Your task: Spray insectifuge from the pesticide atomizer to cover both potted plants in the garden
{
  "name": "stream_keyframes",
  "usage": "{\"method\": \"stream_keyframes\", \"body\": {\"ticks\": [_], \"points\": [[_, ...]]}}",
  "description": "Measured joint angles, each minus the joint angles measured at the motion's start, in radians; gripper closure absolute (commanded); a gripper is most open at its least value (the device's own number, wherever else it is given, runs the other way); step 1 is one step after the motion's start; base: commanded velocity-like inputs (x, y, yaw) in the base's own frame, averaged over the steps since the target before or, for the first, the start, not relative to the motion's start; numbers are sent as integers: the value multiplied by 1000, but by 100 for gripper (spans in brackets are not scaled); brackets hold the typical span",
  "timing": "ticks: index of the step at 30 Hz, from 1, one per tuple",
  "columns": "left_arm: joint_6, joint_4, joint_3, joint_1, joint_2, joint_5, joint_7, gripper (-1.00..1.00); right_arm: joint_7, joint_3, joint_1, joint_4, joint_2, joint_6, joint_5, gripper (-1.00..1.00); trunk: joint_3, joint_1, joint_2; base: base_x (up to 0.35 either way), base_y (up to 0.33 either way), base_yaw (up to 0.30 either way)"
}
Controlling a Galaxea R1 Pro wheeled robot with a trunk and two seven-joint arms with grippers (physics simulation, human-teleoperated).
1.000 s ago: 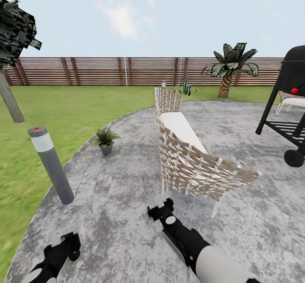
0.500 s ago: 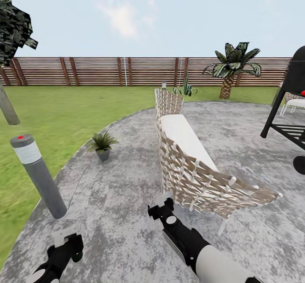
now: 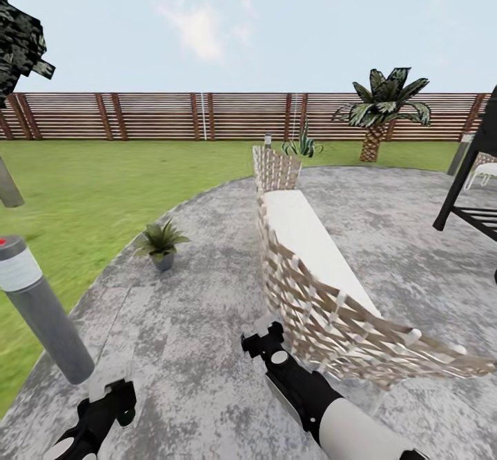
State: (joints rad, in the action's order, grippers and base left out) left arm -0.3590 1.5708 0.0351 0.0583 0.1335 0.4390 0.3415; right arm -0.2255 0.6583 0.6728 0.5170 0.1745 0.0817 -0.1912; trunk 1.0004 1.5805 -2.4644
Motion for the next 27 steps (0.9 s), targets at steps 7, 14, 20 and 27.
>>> {"method": "stream_keyframes", "body": {"ticks": [7,14,20,27], "points": [[0,0,0,0,0,-1,0,100,-1,-132,65,-73,0,1,3,-100,0,0,0,322,0,0],[-2,-4,5,0,0,-1,-1,100,-10,-147,91,-105,0,28,11,-100,0,0,0,322,-23,0],[-6,-14,23,0,0,0,1,100,-14,-149,100,-113,0,25,7,-100,0,0,0,322,-128,-225],[-6,-14,23,0,0,0,1,100,-15,-149,100,-114,0,20,11,-100,0,0,0,322,-143,-293]]}}
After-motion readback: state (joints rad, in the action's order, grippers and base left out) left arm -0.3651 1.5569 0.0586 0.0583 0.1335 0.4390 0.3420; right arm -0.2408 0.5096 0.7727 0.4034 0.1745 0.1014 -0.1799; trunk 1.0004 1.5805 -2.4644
